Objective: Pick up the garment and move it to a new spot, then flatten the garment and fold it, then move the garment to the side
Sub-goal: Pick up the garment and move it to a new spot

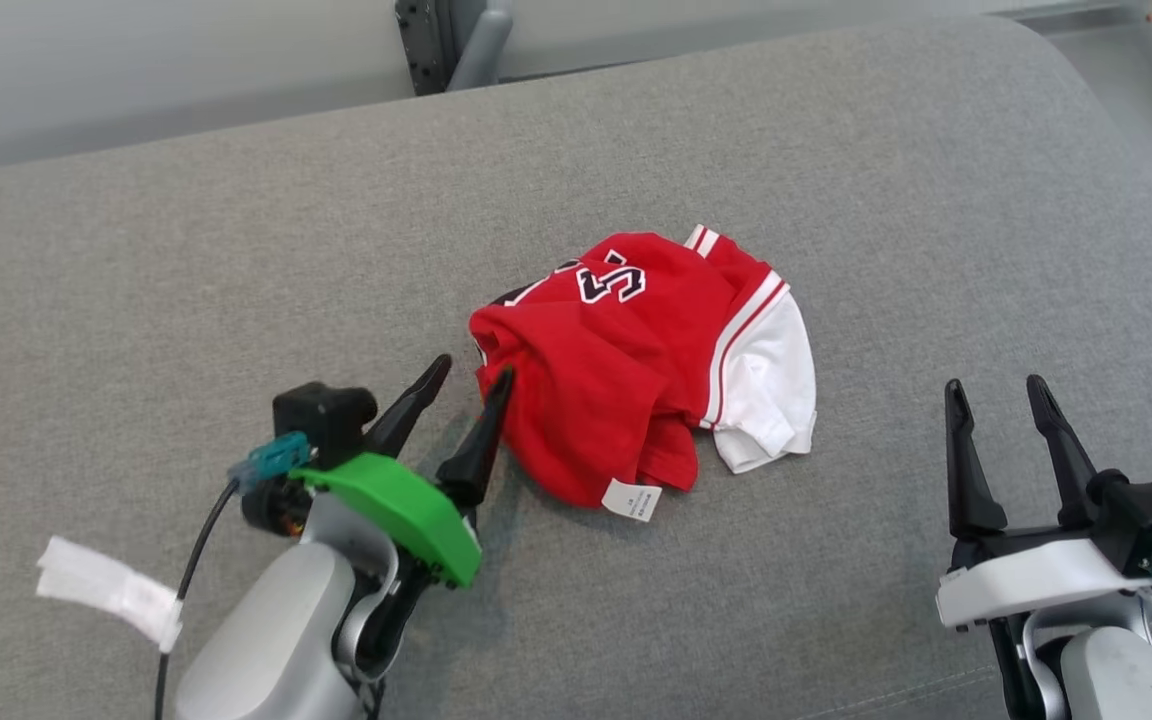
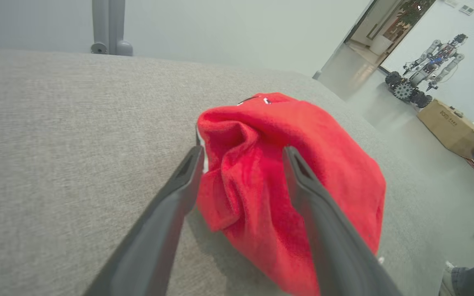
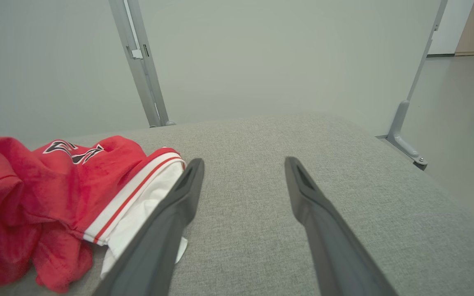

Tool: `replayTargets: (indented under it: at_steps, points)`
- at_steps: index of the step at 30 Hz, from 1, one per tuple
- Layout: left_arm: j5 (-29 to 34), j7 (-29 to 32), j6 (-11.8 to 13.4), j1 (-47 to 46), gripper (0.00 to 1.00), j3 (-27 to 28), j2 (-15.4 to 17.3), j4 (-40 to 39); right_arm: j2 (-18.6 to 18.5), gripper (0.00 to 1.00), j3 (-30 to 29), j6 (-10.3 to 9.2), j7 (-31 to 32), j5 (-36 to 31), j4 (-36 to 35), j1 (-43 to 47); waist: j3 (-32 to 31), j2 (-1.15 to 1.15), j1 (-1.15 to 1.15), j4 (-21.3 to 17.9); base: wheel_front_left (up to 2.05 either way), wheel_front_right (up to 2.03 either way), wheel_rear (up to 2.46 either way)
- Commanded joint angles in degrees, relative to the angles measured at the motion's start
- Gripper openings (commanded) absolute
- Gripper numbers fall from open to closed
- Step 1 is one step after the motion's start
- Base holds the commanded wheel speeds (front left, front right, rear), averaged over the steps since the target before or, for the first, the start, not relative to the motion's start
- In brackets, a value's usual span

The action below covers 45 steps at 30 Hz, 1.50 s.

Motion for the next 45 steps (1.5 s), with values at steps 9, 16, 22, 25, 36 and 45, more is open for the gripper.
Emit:
replayTargets:
  at_steps: [9,16,22,25,36,45]
  points:
    - [3.67,-7.15,3.63,12.08,1.00,1.66,3.74,-2.71,-0.15,1.00,-2.69,-0.02,-0.19,-1.25,-0.32,5.47,-6.65,-0.01,0.00,4.46,0.00,0.00,0.00]
    - [11.29,-7.72,4.19,23.21,1.00,10.77,2.64,-9.67,-0.15,1.00,-2.56,-0.02,-0.19,-2.03,-0.23,8.46,-8.89,-0.01,0.00,5.74,0.00,0.00,0.00]
    - [17.63,-7.75,2.38,30.61,1.00,20.97,-0.99,-14.46,-0.16,1.00,-2.11,-0.02,-0.19,-2.90,-0.50,10.26,-10.11,-0.01,0.00,6.77,0.00,0.00,0.00]
    - [20.58,-7.75,1.36,32.78,1.00,24.91,-2.71,-15.74,-0.15,1.00,-1.73,-0.02,-0.19,-3.05,-0.59,11.10,-10.71,-0.01,0.00,6.96,0.00,0.00,0.00]
    - [25.60,-7.76,-1.02,36.73,1.00,34.00,-5.60,-17.28,-0.90,1.00,-0.39,-0.02,-0.18,-3.49,-0.50,11.54,-11.69,-0.01,0.00,5.71,0.00,0.00,0.00]
    - [25.96,-7.77,-1.15,36.98,1.00,34.34,-6.01,-18.15,-1.03,1.00,-1.51,-0.02,-0.18,-3.41,-0.83,11.99,-11.41,-0.01,0.00,6.08,0.00,0.00,0.00]
